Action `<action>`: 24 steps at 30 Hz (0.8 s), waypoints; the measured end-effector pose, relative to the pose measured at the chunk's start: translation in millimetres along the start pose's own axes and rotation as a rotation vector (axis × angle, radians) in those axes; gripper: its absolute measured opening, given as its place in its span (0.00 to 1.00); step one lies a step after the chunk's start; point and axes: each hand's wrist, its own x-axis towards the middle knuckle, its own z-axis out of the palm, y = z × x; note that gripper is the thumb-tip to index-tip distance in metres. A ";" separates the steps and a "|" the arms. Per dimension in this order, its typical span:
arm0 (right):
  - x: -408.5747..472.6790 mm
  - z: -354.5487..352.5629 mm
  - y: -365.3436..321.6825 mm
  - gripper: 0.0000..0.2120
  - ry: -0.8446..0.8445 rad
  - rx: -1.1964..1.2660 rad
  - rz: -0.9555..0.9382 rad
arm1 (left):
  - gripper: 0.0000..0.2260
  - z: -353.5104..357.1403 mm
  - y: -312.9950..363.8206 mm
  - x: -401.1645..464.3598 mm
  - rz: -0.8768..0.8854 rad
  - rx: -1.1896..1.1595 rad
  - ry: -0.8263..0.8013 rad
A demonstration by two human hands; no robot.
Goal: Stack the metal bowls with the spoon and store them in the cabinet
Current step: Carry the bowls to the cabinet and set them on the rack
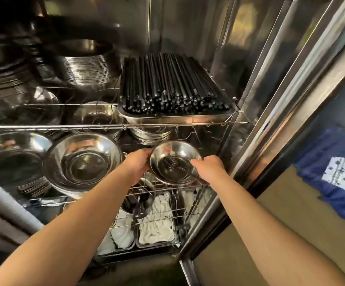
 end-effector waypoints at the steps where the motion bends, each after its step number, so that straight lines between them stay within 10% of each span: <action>1: 3.4 1.6 0.7 0.15 0.002 -0.005 0.004 | 0.11 2.0 -1.3 2.6 -0.002 -0.009 0.003; 17: 18.8 6.5 5.4 0.20 -0.035 -0.134 -0.084 | 0.17 5.6 -13.3 21.7 0.032 -0.020 -0.082; 24: 14.1 9.5 3.7 0.26 -0.002 -0.299 -0.145 | 0.25 -15.8 -25.4 1.4 0.241 0.554 -0.028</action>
